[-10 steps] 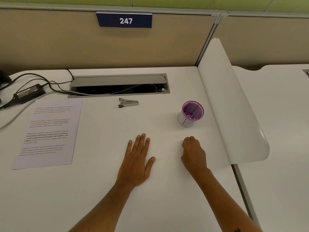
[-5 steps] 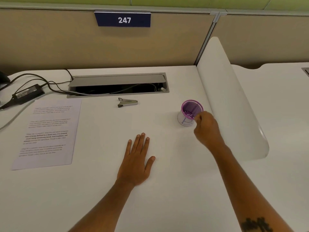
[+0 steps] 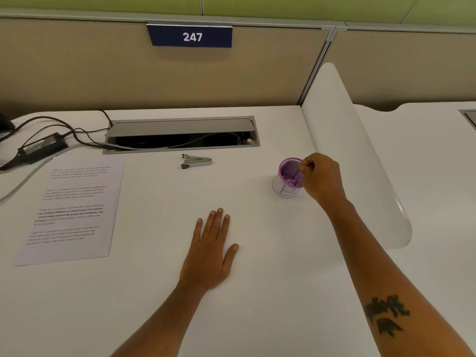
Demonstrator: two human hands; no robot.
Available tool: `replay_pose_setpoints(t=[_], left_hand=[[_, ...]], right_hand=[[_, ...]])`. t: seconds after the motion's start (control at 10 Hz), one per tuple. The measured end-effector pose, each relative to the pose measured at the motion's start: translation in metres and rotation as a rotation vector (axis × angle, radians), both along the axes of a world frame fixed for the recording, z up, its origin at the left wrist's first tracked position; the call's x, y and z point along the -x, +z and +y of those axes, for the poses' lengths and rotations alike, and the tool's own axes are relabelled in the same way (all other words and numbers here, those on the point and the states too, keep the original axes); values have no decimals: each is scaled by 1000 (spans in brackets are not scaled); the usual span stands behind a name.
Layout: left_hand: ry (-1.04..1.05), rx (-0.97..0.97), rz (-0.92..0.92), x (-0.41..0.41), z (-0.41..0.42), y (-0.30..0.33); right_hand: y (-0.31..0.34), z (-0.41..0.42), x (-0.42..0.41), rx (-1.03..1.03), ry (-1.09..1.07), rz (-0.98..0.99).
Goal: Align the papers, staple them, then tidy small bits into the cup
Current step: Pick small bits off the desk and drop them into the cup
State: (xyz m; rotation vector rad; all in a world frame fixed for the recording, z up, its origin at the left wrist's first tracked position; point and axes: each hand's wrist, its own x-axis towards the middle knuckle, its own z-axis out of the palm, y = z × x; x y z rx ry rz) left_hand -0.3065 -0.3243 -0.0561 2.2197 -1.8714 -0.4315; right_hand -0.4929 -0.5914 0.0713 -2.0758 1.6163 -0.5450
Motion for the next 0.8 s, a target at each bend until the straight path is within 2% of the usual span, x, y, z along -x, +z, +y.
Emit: replay_pose_setpoints(t=[0.8], left_hand=[[-7, -7, 4, -1, 1, 1]], right_hand=[[-1, -1, 8, 79, 39, 25]])
